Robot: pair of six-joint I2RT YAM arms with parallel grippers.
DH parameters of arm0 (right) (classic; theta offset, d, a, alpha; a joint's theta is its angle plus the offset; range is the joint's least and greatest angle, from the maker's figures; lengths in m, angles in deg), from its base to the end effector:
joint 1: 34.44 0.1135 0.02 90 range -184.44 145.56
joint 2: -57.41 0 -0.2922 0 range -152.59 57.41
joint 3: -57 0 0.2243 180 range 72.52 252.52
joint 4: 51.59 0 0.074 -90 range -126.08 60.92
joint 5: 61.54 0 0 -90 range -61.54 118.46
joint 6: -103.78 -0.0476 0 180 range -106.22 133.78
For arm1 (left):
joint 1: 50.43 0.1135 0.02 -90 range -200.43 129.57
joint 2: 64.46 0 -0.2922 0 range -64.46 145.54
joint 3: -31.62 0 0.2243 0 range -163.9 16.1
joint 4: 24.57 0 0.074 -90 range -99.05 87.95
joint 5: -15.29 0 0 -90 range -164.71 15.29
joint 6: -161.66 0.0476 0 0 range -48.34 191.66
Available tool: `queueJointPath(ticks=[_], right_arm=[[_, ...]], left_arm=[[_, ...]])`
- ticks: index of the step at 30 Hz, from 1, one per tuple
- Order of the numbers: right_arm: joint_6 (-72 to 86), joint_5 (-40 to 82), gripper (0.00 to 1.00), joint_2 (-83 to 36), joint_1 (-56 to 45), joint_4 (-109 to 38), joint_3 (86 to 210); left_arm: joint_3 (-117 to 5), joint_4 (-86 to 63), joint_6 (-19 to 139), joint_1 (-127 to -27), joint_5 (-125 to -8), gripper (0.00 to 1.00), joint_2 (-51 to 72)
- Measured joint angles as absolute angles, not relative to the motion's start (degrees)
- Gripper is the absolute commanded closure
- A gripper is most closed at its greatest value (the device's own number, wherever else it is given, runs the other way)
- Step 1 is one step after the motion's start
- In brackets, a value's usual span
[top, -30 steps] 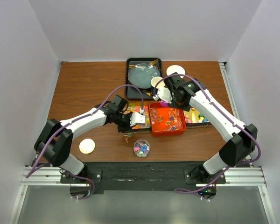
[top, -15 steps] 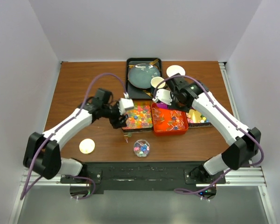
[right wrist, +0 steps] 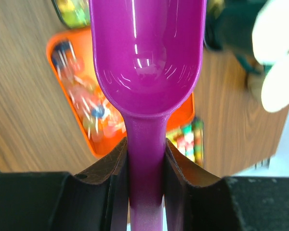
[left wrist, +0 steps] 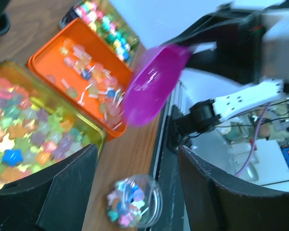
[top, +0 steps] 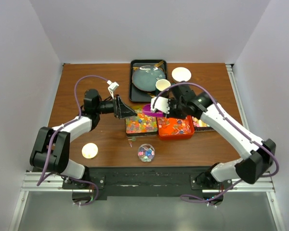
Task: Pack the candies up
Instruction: Adjust the spatula.
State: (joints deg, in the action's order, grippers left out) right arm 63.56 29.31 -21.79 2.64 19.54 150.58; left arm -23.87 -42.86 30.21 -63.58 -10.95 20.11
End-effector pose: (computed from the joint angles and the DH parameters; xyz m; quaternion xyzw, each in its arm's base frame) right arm 0.1992 0.1497 0.3545 -0.6572 0.6973 -0.0387 0.2836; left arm 0.2646 -0.1057 0.2776 0.1665 0.7167 -0.6099 0.2944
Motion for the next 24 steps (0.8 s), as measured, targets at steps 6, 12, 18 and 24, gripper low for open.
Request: queueJointPath(ticks=[6,12,18,24], right_arm=[[63.54,28.91,1.00,-25.79,6.75,17.18,151.15],[63.34,28.87,1.00,-25.81,9.53,15.67,151.57],[63.21,28.91,1.00,-25.81,9.51,14.86,152.25],[62.93,28.91,1.00,-25.81,9.83,14.25,152.36]], left_arm=[[-23.87,-49.91,22.63,-63.53,-10.49,0.28,20.22],[-23.87,-49.17,21.82,-63.23,-11.23,0.31,21.75],[-23.87,-48.25,21.78,-63.01,-11.80,0.42,22.61],[-23.84,-49.43,21.10,-62.92,-11.56,0.55,23.00]])
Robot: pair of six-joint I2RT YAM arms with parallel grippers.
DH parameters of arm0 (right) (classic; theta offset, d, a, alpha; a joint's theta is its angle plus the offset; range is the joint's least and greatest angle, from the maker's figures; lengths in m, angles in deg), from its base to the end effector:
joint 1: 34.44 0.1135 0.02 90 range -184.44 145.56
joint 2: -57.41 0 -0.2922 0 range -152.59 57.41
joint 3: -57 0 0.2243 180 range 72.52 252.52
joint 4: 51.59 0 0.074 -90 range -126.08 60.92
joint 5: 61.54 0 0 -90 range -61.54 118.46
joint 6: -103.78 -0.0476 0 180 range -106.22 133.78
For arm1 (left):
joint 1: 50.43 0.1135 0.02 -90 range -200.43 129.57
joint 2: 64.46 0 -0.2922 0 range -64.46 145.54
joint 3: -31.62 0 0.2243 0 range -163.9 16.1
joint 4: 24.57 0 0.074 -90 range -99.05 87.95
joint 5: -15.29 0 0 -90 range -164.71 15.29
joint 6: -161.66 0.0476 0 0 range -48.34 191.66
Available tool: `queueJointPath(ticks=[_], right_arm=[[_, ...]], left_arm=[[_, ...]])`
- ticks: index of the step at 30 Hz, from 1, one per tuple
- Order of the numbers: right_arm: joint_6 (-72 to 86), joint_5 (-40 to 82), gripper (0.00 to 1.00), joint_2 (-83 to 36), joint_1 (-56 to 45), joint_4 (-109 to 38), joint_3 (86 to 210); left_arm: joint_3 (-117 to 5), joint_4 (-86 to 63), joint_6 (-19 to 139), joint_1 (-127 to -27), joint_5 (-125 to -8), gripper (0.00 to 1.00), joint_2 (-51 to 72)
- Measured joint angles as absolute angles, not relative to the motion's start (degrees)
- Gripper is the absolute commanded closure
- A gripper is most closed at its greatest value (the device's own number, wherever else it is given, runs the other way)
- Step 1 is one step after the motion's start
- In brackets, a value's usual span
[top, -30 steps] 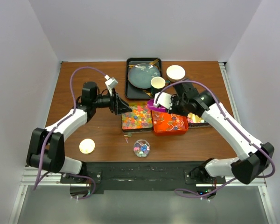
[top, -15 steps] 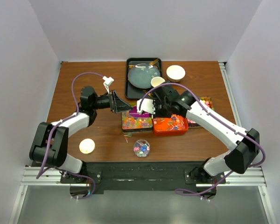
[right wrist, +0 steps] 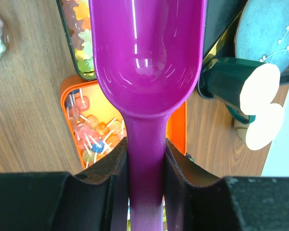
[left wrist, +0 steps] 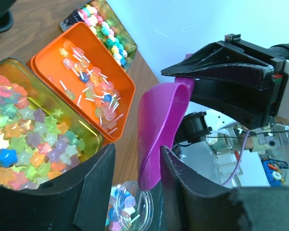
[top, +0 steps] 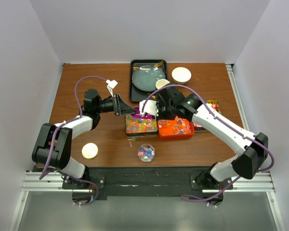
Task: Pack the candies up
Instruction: Adjust the spatula.
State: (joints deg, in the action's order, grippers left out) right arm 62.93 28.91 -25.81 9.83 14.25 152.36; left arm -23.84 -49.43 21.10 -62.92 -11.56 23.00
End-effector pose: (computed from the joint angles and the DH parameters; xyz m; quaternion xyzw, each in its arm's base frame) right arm 0.1984 0.1929 0.3528 -0.6908 0.6525 -0.0170 0.3111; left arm 0.2759 -0.1046 0.2747 0.1192 0.7168 -0.6294 0.2753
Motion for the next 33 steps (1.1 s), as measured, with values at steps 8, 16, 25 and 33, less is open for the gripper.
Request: queueJointPath(ticks=[8,16,25,33], right_arm=[[62.64,28.67,1.00,-27.69,10.95,13.79,154.30],[61.33,22.88,0.66,-28.13,8.83,16.04,156.53],[60.54,5.74,0.64,-26.25,1.83,18.03,156.88],[62.38,3.54,0.65,-24.59,1.79,15.76,152.86]], left_arm=[[-23.82,-52.65,17.38,-62.81,-8.48,1.00,25.29],[-23.80,-54.18,16.66,-62.33,-7.06,1.00,26.04],[-24.19,-54.68,15.04,-61.74,-4.11,1.00,27.15],[-25.03,-53.35,15.15,-61.74,-2.05,1.00,29.07]])
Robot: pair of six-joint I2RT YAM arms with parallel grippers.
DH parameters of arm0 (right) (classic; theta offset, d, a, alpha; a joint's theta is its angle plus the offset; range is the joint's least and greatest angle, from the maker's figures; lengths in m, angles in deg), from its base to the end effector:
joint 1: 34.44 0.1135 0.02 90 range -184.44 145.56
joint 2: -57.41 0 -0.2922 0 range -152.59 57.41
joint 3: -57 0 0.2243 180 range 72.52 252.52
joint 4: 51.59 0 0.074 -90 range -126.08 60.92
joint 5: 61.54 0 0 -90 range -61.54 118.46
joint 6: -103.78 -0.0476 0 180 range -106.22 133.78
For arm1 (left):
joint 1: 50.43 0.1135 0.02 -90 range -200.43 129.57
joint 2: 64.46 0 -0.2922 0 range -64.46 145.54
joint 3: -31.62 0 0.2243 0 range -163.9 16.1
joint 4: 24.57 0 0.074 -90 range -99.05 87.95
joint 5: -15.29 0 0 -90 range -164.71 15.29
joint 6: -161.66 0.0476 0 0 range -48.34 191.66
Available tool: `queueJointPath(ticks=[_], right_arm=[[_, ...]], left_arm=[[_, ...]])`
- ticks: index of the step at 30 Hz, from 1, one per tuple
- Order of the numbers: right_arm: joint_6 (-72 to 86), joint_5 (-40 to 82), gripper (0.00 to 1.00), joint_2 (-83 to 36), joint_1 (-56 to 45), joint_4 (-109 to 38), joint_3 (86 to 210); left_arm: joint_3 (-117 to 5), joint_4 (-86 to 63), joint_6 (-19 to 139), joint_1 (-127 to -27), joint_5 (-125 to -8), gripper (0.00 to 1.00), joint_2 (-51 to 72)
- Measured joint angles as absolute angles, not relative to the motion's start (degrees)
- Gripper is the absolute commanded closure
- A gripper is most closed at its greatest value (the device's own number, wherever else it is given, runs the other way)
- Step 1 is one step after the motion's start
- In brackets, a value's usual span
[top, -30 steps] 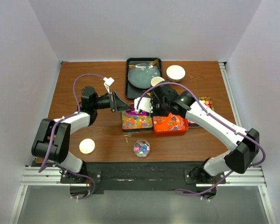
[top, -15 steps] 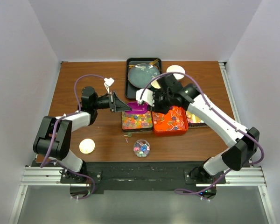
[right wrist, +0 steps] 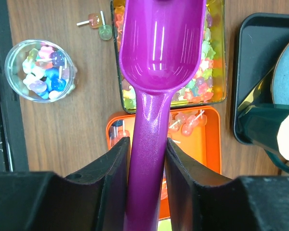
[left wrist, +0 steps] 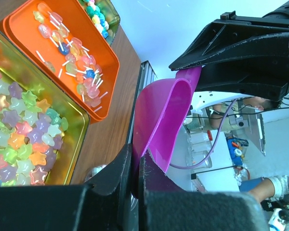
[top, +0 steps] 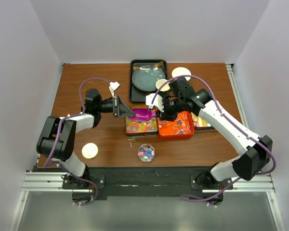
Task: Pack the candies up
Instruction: Adjust the spatula.
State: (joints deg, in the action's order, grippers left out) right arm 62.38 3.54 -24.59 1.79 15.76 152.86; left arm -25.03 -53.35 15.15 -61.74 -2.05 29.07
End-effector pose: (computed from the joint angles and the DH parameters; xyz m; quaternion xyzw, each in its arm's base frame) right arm 0.2034 0.1739 0.3624 -0.6754 0.6390 0.1708 0.3262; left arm 0.2899 -0.1043 0.2581 0.1246 0.7110 -0.6659 0.1886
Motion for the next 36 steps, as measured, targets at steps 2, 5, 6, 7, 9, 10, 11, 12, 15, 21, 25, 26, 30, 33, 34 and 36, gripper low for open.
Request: queueJointPath(ticks=[2,5,6,7,9,10,11,12,15,21,25,26,30,33,34,36], right_arm=[[62.88,3.45,0.65,-24.59,1.77,15.63,152.62],[63.21,3.40,0.65,-24.59,1.70,14.95,151.77],[63.28,3.38,0.64,-24.59,1.68,14.67,151.46],[63.30,3.36,0.64,-24.59,1.59,14.27,151.04],[63.30,3.36,0.64,-24.59,1.55,13.70,150.56],[63.30,3.36,0.64,-24.59,1.55,13.38,150.28],[63.28,3.36,0.63,-24.57,1.55,13.00,150.04],[63.28,3.36,0.63,-24.57,1.55,12.57,149.80],[63.28,3.38,0.61,-24.57,1.64,11.50,149.10],[63.14,3.38,0.62,-24.59,2.40,10.78,148.66],[62.64,3.60,0.89,-24.63,2.51,10.27,148.66],[61.92,4.54,0.95,-24.63,2.47,9.55,148.66],[61.53,4.96,1.00,-24.79,2.08,8.79,148.79],[62.25,4.67,1.00,-24.79,2.16,11.06,148.79],[62.73,4.72,1.00,-24.79,2.10,12.00,148.79],[64.35,4.91,1.00,-24.83,1.79,14.88,149.30]], left_arm=[[-25.18,-53.22,15.09,-61.70,-1.92,1.00,29.53],[-25.29,-53.22,14.78,-61.70,-1.81,1.00,30.15],[-25.29,-53.22,14.61,-61.70,-1.83,1.00,30.32],[-25.29,-53.24,14.34,-61.68,-1.85,1.00,30.52],[-25.29,-53.24,14.10,-61.63,-1.88,1.00,30.80],[-25.29,-53.24,14.02,-61.59,-1.88,1.00,30.91],[-25.29,-53.26,13.91,-61.48,-1.88,1.00,31.00],[-25.29,-53.24,13.82,-61.41,-1.88,1.00,31.09],[-25.29,-53.26,13.62,-61.30,-1.88,1.00,31.24],[-25.29,-54.50,12.51,-61.33,-1.46,1.00,31.24],[-25.29,-54.85,12.20,-61.33,-1.26,1.00,31.24],[-25.29,-54.72,12.09,-61.33,-1.13,1.00,31.24],[-25.29,-54.42,13.10,-61.30,-2.07,0.58,31.22],[-26.82,-48.49,19.81,-61.20,-3.25,0.36,30.54],[-27.91,-44.01,24.09,-61.09,-4.19,0.34,29.86],[-29.81,-34.99,32.97,-60.93,-7.78,0.18,27.81]])
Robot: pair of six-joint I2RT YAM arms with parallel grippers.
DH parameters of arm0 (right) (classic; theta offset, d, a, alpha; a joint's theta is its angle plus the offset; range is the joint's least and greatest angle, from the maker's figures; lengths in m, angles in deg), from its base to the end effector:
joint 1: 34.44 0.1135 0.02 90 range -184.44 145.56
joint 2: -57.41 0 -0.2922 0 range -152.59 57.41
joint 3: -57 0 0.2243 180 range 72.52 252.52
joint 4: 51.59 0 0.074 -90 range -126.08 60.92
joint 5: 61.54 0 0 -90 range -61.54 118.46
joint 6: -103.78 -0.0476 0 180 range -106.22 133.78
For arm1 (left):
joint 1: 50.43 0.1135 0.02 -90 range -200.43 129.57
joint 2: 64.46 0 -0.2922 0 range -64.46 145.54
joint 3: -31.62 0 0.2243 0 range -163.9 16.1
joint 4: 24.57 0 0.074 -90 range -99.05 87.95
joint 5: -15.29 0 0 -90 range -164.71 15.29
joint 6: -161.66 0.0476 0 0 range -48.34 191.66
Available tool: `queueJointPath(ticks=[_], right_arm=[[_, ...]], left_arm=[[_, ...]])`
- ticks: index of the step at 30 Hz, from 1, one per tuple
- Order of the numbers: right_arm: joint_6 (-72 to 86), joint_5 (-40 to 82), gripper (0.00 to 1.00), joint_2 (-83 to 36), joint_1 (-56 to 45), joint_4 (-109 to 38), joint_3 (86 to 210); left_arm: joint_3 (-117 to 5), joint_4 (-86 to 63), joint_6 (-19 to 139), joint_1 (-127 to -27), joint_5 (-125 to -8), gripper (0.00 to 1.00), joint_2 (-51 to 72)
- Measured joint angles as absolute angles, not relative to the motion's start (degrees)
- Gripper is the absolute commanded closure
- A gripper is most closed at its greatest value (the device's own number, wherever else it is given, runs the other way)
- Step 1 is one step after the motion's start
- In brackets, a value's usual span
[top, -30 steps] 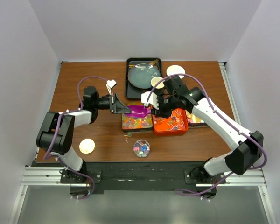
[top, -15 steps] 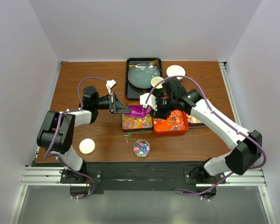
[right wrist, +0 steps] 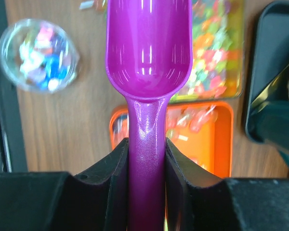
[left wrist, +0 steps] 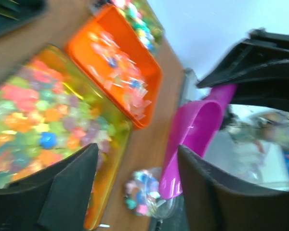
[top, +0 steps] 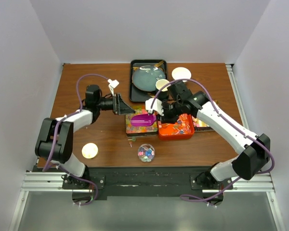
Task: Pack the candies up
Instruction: Adjust the spatula, then scoop the fake candies from the storage box.
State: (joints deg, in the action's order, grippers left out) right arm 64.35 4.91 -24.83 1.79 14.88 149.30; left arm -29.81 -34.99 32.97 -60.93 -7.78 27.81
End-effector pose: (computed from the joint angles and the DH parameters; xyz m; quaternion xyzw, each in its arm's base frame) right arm 0.2037 0.1728 0.3442 -0.6868 0.6404 0.1585 0.3050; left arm 0.2978 -0.0997 0.2582 0.1383 0.7411 -0.6099 0.2443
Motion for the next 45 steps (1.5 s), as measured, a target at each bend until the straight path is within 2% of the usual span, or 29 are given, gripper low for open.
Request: queueJointPath(ticks=[5,9,12,21,24,33,45], right_arm=[[71.30,7.14,1.00,-25.81,-0.83,24.63,155.02],[77.02,9.96,1.00,-29.79,-3.37,32.09,163.59],[80.30,11.84,1.00,-35.12,-4.04,36.59,171.72],[87.23,19.08,1.00,-50.73,-3.70,39.80,190.43],[89.00,22.40,1.00,-53.79,-3.35,39.95,192.88],[91.38,32.21,1.00,-55.91,1.07,40.26,190.23],[91.32,42.75,1.00,-61.46,5.99,40.28,189.40]], left_arm=[[-27.69,-19.80,50.47,-61.81,-23.86,0.17,15.15],[-19.15,-18.18,57.91,-65.76,-36.76,0.14,-0.52],[-14.82,-17.65,61.49,-71.56,-42.75,0.18,-6.57],[-0.74,-16.67,56.46,-76.34,-56.87,0.25,-6.71],[1.55,-18.00,55.26,-77.48,-58.99,0.25,-5.22],[4.77,-30.11,54.91,-82.70,-62.57,0.24,-3.97],[6.54,-39.10,54.82,-83.82,-64.23,0.25,1.69]])
